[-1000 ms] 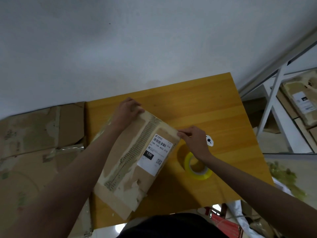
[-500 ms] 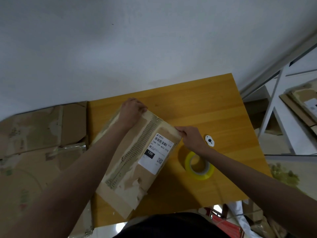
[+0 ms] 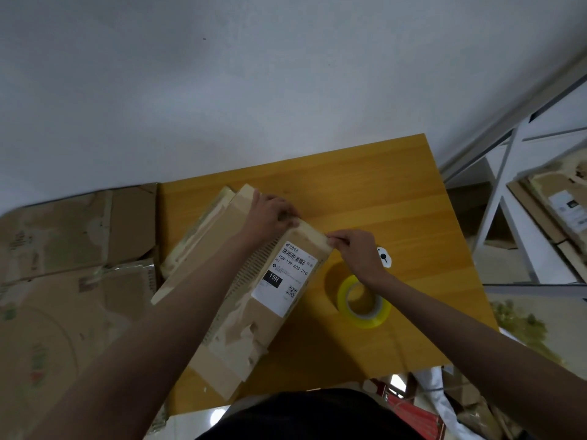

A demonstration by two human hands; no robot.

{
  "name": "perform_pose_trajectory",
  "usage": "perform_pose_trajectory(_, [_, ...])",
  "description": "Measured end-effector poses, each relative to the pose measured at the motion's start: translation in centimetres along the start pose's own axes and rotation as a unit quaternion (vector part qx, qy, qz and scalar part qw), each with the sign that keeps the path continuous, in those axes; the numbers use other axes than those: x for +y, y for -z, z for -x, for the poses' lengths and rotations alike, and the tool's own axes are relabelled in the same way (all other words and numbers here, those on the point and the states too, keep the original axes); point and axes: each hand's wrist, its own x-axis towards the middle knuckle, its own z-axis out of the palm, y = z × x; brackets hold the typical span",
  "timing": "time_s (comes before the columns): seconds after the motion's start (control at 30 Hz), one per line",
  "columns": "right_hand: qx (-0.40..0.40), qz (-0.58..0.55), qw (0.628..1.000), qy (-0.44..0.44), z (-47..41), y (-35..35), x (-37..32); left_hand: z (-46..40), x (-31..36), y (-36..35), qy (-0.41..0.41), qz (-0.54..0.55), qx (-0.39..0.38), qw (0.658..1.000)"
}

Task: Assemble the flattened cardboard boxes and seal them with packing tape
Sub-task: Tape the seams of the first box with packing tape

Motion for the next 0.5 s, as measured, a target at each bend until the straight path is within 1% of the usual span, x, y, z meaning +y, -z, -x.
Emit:
perform_pose_trajectory(0.2, [-0.016, 0.041, 0.999, -0.001, -0.9, 0.4, -0.1, -0.2, 0.9, 0.0, 0.036, 0.022, -0.013, 0.999])
perform_pose_trajectory(0.4, [0.014, -0.015, 0.999, -0.029, -0.7, 0.3, 0.8, 0.4, 1.6, -0.6, 0.046, 0.014, -0.007, 0.999])
perform_pose_trajectory(0.5, [0.026, -0.025, 0.999, -0.018, -0.3, -0.1, 0.8, 0.4, 1.9, -0.8, 0.048, 0.012, -0.005, 0.999])
